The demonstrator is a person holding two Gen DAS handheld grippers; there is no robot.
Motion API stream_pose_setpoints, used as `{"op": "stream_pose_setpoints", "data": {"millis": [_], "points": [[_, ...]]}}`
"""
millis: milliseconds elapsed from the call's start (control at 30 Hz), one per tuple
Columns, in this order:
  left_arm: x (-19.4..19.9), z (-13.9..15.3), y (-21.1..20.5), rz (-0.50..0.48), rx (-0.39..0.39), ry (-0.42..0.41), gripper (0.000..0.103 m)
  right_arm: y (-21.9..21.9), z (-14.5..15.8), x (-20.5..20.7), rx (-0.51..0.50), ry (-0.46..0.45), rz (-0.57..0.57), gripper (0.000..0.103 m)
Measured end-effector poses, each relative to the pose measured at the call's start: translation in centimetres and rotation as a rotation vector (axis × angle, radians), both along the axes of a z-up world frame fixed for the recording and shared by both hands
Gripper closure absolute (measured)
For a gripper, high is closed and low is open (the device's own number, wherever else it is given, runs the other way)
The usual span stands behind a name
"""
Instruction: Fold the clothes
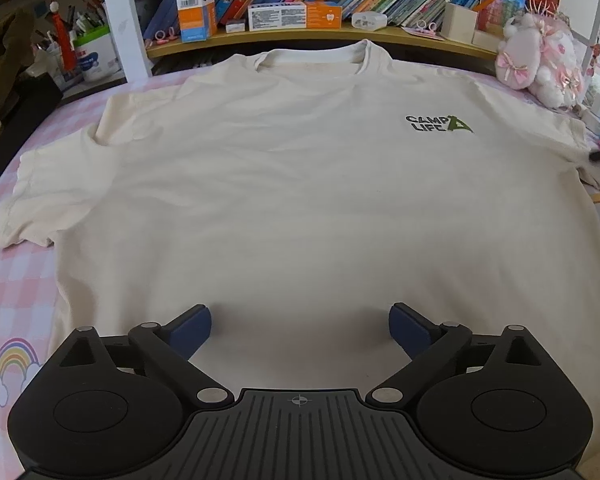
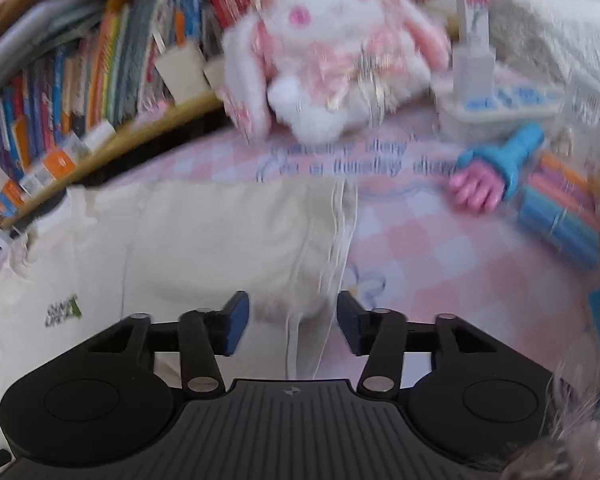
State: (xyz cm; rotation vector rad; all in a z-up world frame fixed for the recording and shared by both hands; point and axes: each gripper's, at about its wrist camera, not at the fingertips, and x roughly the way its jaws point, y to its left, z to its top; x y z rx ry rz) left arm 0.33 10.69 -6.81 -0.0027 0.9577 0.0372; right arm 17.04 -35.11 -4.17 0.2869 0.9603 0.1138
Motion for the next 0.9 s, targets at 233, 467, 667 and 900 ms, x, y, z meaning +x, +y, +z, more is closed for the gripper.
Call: {"op": "stream_pose_setpoints", "data": {"millis": [233,467,667,900], "points": [[0.2,-0.2,0.6,-0.016,-0.002,0.000,0.002,1.9,0.6,-0.5,-0.144,-0.031,0.045,0.099],[1.5,1.5,2.9,-0.005,-0.001,-0.020,0.002,3.3,1.2,-0.9,-0.219,-0.078,0.030,0.064],[5.6,3.3,7.7,0.013,-0.017,-0.105,0.006,9.5,2.3,-2.5,-0.194,-0.146,0.213,0.056],[13.2,4.4,10.1,-0.034,0.031,-0.180,0.008,17.2,1.4,-5.2,-0.257,-0.122,0.350,0.054]]}}
